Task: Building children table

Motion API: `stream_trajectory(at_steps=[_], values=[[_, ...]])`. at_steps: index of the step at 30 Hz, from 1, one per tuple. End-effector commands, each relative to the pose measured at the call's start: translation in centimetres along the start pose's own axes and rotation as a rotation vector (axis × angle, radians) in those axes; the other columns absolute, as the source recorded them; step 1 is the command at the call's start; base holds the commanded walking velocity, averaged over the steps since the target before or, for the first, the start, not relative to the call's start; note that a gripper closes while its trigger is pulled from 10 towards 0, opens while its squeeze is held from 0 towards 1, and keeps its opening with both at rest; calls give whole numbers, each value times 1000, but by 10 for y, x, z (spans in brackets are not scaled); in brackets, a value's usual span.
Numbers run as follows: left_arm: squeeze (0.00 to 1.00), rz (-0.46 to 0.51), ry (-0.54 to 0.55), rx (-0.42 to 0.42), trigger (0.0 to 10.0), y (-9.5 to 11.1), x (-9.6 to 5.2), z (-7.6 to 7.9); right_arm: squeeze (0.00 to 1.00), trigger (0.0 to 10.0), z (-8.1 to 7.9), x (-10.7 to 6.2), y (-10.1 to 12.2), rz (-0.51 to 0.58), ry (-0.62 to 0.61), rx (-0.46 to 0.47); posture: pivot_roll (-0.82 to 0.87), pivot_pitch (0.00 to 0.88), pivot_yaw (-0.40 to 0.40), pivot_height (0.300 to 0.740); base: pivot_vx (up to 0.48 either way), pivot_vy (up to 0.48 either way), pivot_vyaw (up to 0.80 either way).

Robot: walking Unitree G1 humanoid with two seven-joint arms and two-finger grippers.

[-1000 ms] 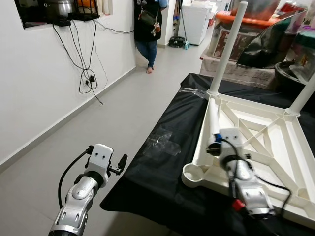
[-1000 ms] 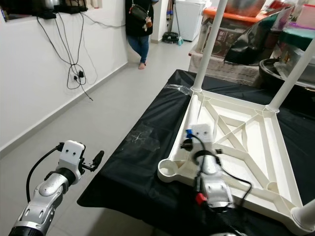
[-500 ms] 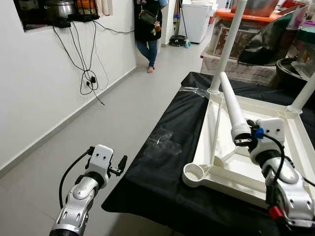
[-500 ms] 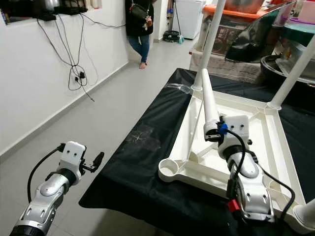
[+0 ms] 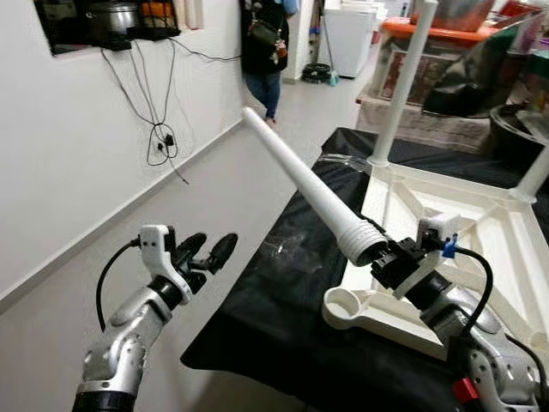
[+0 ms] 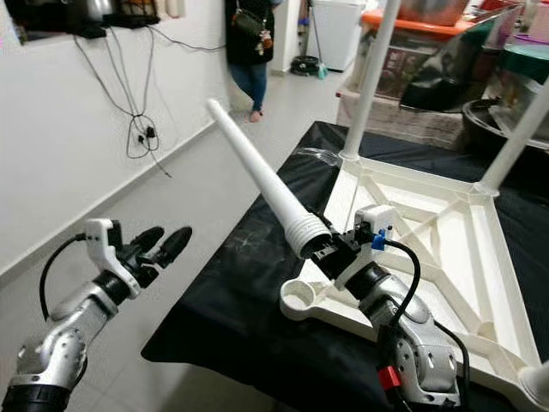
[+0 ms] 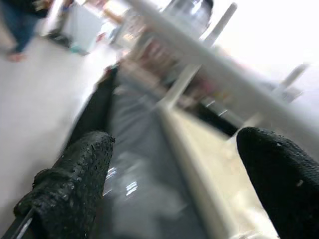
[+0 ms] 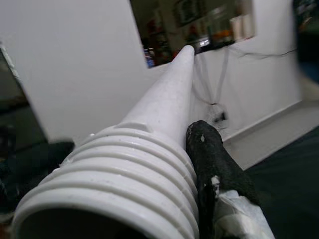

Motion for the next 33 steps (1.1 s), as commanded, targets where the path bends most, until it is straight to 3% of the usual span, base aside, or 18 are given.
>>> stream_trajectory(at_steps=[1,4,8,12,16,18,24,33], values=[[0,54,-55,-100,10000,9,-1,6,0,0,2,-2,-1,11,21,65,66,0,-70,740,0,0,0],[0,133,-90,-203,10000,26,-2,5,0,0,2,-5,-10,-6,53,145,69,0,-71,740,0,0,0],[0,152,-97,-237,10000,32,-4,3,0,0,5,-8,-14,-19,49,163,71,0,-73,740,0,0,0],[0,207,-91,-320,10000,43,-8,-8,0,0,-3,-16,-16,-22,138,294,66,0,-73,740,0,0,0],[0,219,-80,-349,10000,44,-8,-11,0,0,-5,-19,-15,-19,163,331,63,0,-74,740,0,0,0],[0,248,-78,-402,10000,47,-7,-13,0,0,-14,-24,-19,-60,226,380,51,0,-76,740,0,0,0],[0,252,-96,-462,10000,46,-5,-12,0,0,-29,-29,-30,-130,310,455,38,0,-74,740,0,0,0],[0,226,-122,-502,10000,41,-2,-9,0,0,-41,-31,-38,-191,373,497,33,0,-75,740,0,0,0]])
Point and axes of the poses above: a point about 5 cm out from each wrist's last joint towards the gripper, its own x axis pointing out of the wrist towards the gripper, its own y axis along the axis of the wrist's last joint, z = x × y, the point moved 3 cm from there along x, pointing out of the wrist towards the gripper, and after that the axes turned 15 degrees about x, right-handed, at the moved point
